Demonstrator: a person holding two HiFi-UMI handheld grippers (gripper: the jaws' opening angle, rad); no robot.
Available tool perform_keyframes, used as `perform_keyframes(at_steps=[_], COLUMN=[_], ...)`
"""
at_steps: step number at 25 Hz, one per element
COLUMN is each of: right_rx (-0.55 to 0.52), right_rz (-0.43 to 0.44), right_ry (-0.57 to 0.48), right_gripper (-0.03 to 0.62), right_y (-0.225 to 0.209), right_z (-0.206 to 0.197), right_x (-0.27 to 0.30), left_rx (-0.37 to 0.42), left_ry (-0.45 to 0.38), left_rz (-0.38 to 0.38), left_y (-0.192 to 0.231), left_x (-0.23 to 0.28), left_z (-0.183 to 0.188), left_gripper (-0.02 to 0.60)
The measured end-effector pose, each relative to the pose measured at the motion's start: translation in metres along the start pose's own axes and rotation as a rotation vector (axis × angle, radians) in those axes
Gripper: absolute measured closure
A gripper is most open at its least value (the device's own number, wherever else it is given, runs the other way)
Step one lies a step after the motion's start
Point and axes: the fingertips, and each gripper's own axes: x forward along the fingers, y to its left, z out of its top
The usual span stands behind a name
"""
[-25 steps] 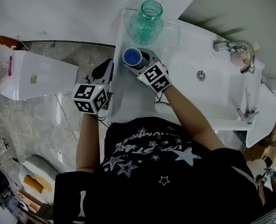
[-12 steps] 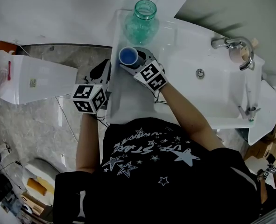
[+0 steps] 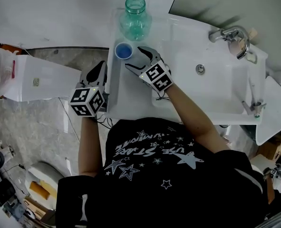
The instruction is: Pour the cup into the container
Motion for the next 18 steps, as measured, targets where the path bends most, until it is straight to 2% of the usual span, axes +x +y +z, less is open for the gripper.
perform_keyframes(at_steps=[2,8,18], right_rx=[0.003,0.008,0.034], right_rz=[-0.016,-0.041,-0.127], right_ry=[-0.008,-0.045,-0.123], right_gripper=[0.255,0.398,0.536], right_y=[-0.001,0.005,0.005], right_z=[0.003,0.013,0.014], right_x=[-0.017,-0.071,-0.160], left_rx=[0.004,0.013,0.042], left_ry=[-0.010,-0.043,-0.080], left_rz=[0.006,0.001,-0.047], left_y=[-0.010,-0.056,-0.136], left_x=[-0.008,-0.025,-0.044], left_z=[0.001,0.001,-0.002], left_gripper=[0.571,0.571,0.571])
